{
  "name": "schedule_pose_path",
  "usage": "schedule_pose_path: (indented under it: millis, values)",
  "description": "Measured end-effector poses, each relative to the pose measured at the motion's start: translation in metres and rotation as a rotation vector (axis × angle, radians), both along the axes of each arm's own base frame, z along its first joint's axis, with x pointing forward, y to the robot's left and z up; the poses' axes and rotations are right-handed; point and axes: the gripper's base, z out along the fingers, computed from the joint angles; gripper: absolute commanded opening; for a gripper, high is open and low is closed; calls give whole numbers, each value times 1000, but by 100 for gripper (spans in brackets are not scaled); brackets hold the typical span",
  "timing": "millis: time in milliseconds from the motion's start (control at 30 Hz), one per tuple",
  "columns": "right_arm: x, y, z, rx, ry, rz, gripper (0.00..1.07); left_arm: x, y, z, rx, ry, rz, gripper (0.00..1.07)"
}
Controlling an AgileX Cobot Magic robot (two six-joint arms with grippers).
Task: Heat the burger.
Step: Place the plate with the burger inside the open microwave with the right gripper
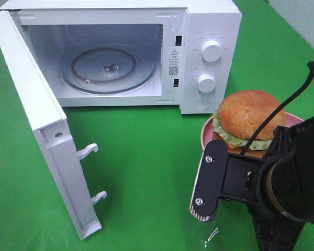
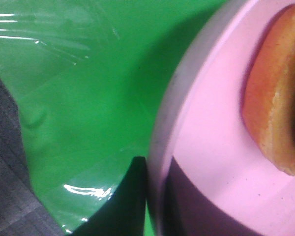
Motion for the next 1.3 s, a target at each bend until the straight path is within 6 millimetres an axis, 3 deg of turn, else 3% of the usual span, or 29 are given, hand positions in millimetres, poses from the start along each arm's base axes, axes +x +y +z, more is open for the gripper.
schedule_pose_path:
  millis: [767, 900, 1300]
  values:
    - [5, 17, 2, 19, -76, 367, 5, 0, 0, 0, 0, 0, 0, 98]
    - [5, 21, 3, -2, -92, 487, 0, 0, 0, 0, 0, 0, 0, 98]
    - [5, 25, 3, -36, -112, 633, 0, 0, 0, 0, 0, 0, 0, 98]
